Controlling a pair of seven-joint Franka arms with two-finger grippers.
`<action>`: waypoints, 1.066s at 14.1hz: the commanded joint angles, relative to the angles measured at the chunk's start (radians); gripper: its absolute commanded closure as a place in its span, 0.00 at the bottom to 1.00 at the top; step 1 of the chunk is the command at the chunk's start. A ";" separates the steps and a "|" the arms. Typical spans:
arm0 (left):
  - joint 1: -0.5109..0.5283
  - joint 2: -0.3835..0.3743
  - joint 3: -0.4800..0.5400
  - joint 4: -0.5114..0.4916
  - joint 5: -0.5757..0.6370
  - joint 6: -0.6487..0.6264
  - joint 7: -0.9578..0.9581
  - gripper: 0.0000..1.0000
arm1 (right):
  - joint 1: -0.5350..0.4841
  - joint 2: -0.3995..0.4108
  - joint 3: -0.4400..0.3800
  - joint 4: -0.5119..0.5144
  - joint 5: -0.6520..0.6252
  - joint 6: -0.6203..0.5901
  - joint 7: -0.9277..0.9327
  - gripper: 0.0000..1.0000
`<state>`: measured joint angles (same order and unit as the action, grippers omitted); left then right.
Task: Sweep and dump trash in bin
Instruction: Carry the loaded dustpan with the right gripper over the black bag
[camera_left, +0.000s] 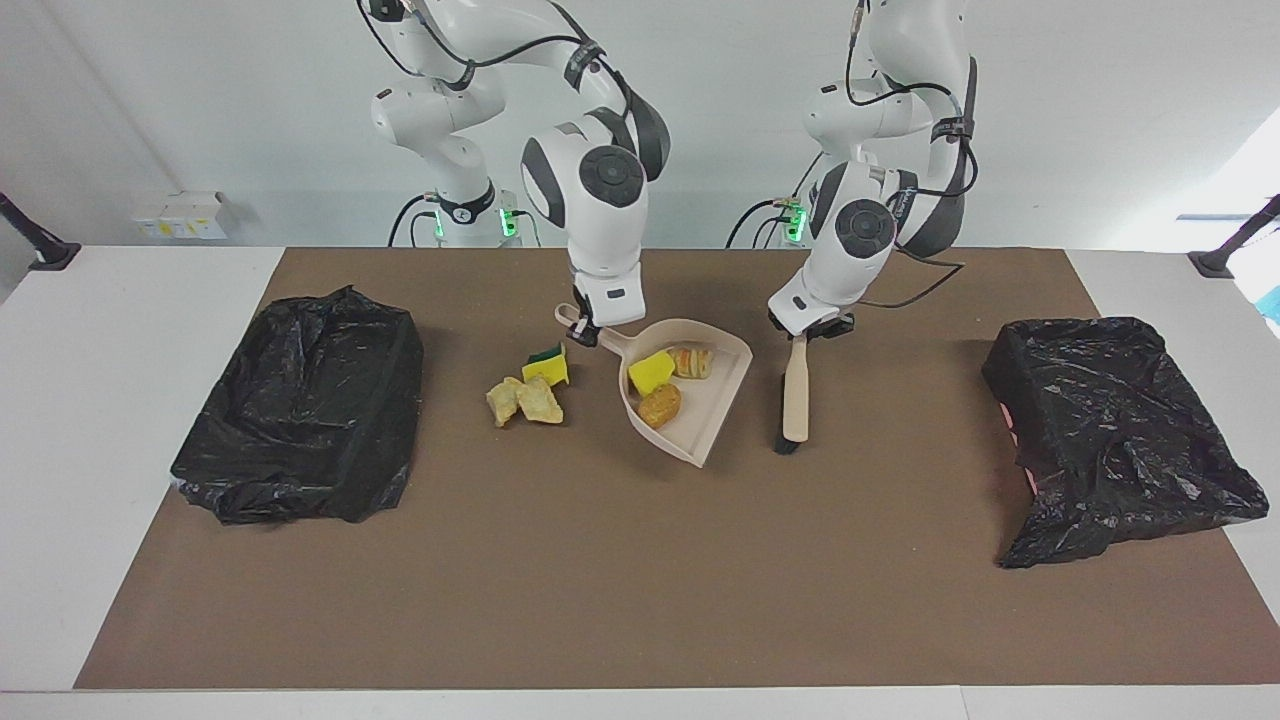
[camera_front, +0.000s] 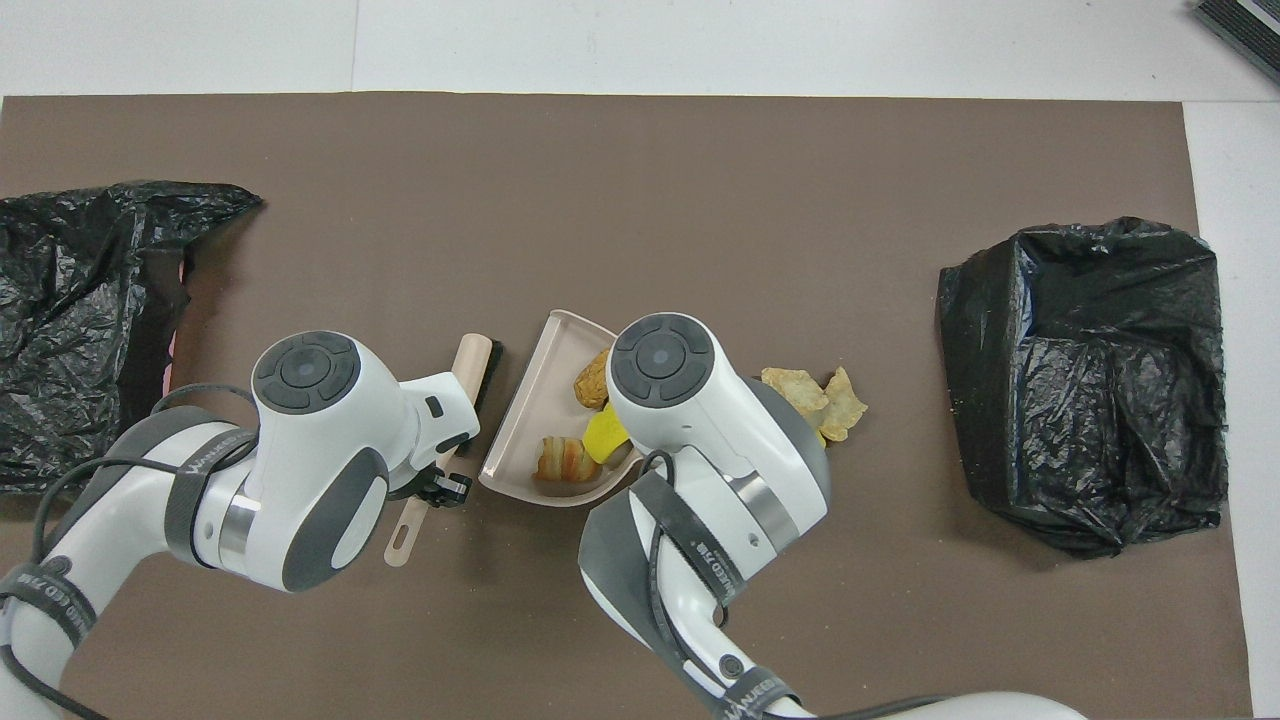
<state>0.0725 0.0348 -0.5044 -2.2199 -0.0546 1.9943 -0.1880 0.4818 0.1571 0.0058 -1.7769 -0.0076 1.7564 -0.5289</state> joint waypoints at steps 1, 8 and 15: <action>-0.054 -0.039 -0.005 -0.032 0.013 -0.002 -0.099 1.00 | -0.066 -0.094 0.006 -0.016 -0.018 -0.066 -0.034 1.00; -0.281 -0.139 -0.006 -0.133 -0.101 0.046 -0.286 1.00 | -0.316 -0.251 0.005 -0.016 -0.074 -0.213 -0.181 1.00; -0.414 -0.199 -0.006 -0.234 -0.202 0.210 -0.519 1.00 | -0.718 -0.270 0.005 -0.076 -0.167 -0.089 -0.687 1.00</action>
<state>-0.3001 -0.1277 -0.5272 -2.4074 -0.2364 2.1369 -0.6156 -0.1453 -0.0815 -0.0059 -1.7991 -0.1368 1.5938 -1.0907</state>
